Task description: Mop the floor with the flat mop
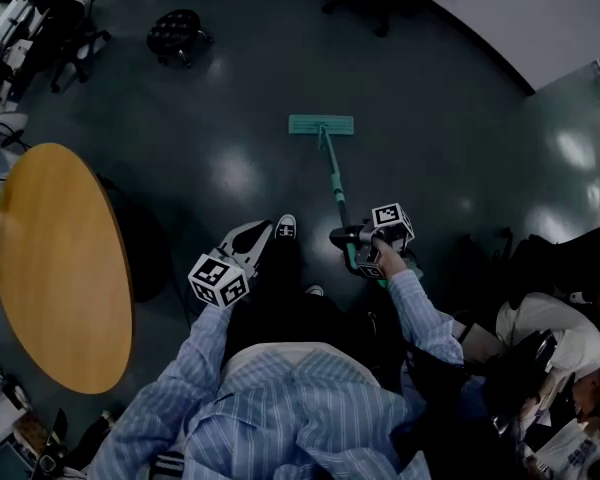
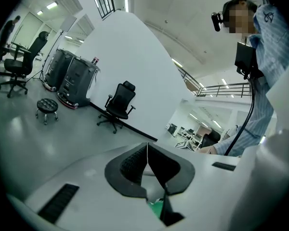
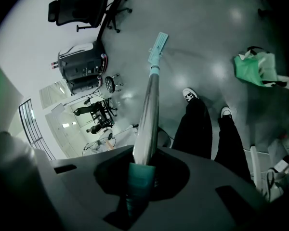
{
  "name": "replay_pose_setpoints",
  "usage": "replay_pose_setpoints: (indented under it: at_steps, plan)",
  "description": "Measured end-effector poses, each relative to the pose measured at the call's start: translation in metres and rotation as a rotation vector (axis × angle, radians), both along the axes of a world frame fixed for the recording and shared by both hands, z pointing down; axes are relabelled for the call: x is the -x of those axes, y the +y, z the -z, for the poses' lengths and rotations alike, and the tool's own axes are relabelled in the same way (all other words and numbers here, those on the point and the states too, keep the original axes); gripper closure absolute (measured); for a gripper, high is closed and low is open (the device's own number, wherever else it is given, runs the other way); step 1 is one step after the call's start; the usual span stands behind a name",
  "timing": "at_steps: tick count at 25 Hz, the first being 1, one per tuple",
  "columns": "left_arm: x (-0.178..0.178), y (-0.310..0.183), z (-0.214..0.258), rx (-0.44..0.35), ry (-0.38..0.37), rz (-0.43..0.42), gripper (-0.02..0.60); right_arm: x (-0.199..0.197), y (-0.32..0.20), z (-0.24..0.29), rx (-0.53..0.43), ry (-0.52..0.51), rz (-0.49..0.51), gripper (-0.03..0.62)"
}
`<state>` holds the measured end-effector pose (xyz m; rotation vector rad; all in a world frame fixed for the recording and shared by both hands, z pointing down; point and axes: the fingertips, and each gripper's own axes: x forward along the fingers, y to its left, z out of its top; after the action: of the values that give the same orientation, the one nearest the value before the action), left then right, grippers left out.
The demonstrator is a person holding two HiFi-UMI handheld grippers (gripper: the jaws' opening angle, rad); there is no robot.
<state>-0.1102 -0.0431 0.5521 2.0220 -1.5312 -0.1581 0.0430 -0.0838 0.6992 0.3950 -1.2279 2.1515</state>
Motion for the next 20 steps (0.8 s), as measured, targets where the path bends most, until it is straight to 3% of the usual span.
replay_pose_setpoints:
  at_steps: [11,20]
  plan:
    - [-0.075,0.061,0.021,-0.033,-0.038,-0.012,0.574,-0.101,0.134,0.007,0.036,-0.033,0.007,0.543]
    - [-0.113,0.103,0.019,-0.049,-0.051,-0.008,0.574,-0.168,0.21,0.015,0.037,-0.009,0.053,0.543]
